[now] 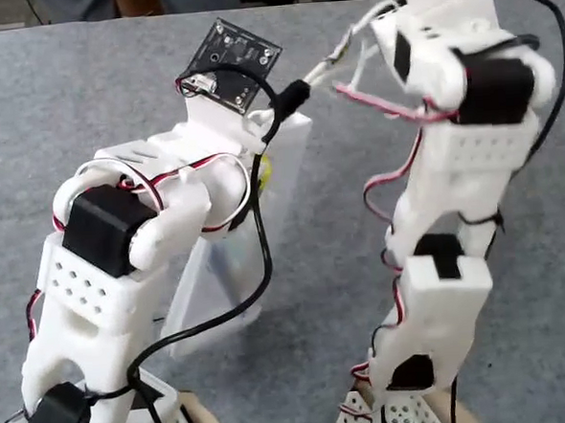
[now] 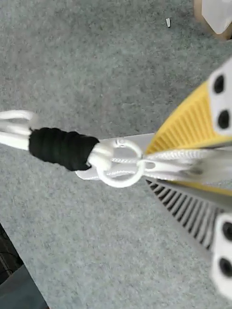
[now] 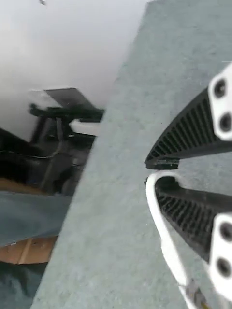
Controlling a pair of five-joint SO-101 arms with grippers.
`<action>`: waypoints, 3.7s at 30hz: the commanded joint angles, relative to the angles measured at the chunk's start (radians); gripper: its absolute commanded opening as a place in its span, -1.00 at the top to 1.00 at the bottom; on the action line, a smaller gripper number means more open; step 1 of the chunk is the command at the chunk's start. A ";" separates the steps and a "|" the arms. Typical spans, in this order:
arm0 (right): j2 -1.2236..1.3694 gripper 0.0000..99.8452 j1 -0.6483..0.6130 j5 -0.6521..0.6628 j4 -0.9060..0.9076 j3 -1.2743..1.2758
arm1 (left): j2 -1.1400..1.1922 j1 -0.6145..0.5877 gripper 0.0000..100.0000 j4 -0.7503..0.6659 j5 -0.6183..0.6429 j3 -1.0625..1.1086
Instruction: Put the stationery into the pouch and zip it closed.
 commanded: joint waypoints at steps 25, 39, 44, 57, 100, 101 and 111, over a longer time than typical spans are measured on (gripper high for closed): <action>0.573 0.98 0.354 -0.005 -0.097 -0.010 | -0.098 -0.002 0.94 0.015 -0.005 -0.124; 0.404 0.98 0.204 0.126 0.040 -0.153 | -0.091 -0.004 0.93 -0.012 -0.005 -0.021; 0.246 0.98 0.160 0.140 0.040 -0.159 | -0.098 -0.005 0.91 -0.066 -0.006 0.073; -0.105 0.98 0.020 0.140 0.038 -0.160 | -0.098 -0.005 0.64 -0.066 -0.009 0.087; -0.414 0.98 -0.381 0.190 -0.026 -0.179 | -0.100 0.059 0.63 -0.031 -0.005 0.087; -0.415 0.98 -0.387 0.190 -0.026 -0.179 | -0.097 0.056 0.63 -0.029 0.003 0.088; -0.420 0.98 -0.522 0.147 -0.081 -0.177 | -0.100 -0.022 0.63 -0.127 0.031 0.332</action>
